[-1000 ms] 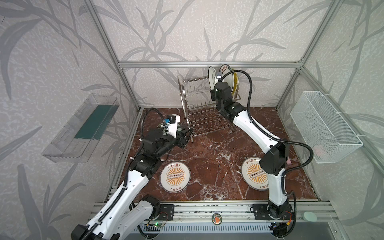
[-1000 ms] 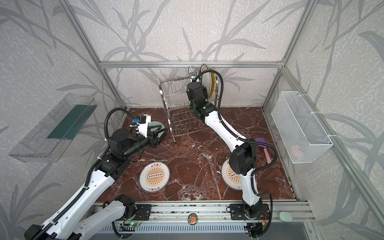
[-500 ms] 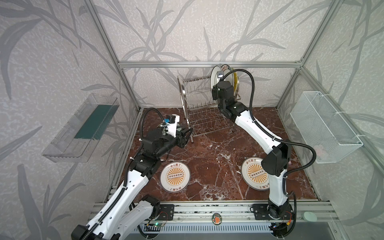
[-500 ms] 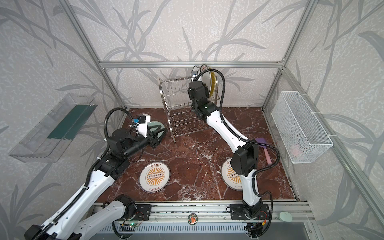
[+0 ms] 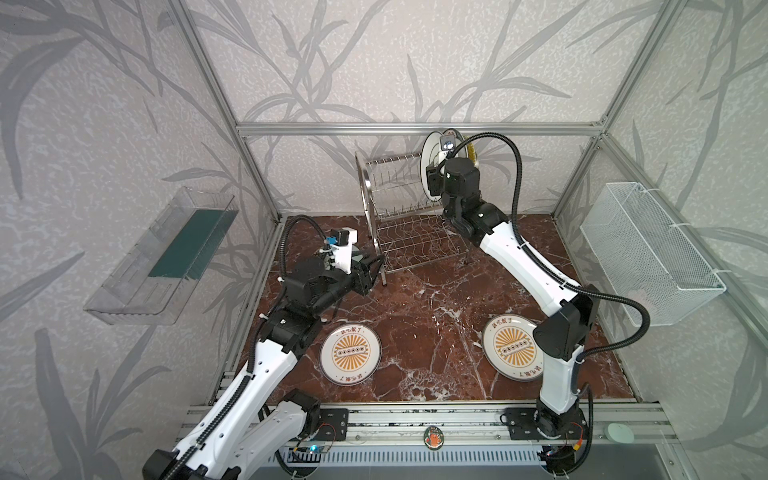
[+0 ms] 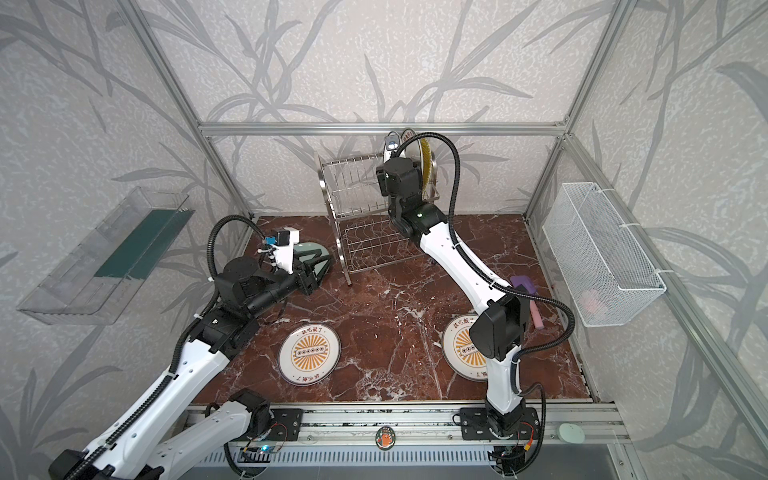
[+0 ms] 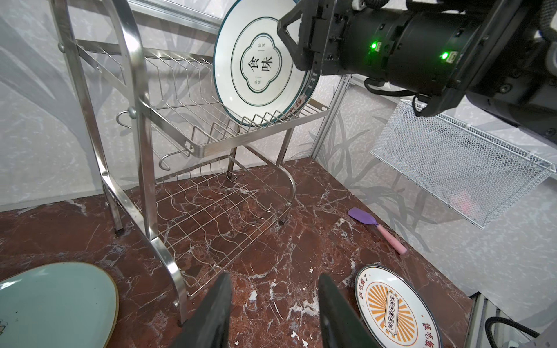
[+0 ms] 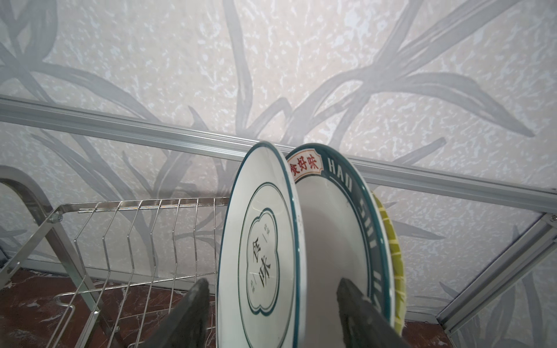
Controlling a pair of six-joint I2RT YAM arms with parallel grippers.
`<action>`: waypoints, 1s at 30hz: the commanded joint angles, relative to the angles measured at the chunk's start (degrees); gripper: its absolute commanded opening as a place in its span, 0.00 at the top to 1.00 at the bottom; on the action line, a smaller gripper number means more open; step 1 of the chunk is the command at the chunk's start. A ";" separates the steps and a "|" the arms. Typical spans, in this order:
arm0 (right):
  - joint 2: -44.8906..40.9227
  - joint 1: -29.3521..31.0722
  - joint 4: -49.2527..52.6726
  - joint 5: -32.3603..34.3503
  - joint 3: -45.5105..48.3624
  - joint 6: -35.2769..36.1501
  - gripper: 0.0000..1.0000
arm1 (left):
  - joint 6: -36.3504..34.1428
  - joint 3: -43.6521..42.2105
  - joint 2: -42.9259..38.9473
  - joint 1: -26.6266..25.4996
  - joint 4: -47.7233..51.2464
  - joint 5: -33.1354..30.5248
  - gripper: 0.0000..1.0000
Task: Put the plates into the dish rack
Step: 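Open the right gripper and draw it back from the rack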
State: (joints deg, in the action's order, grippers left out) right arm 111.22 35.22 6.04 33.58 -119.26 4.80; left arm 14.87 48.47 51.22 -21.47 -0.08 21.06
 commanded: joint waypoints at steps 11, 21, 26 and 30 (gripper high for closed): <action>-12.82 -0.20 -4.54 -3.36 9.81 0.25 0.27 | 0.33 1.62 1.18 0.34 0.38 -1.46 0.55; -23.50 -5.74 -2.89 -12.73 21.27 -5.51 0.27 | -0.44 2.42 0.92 0.44 2.41 -3.22 0.55; -28.37 -8.95 -2.28 -15.27 28.38 -8.26 0.27 | -1.07 3.04 0.57 0.47 3.51 -4.32 0.54; -31.15 -11.08 -0.99 -17.77 32.71 -10.92 0.27 | -0.99 2.96 0.46 0.89 3.59 -5.26 0.53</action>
State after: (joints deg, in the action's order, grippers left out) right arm 82.37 24.88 4.51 18.76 -88.29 -3.20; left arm 14.87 49.50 52.38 -21.15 3.01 17.15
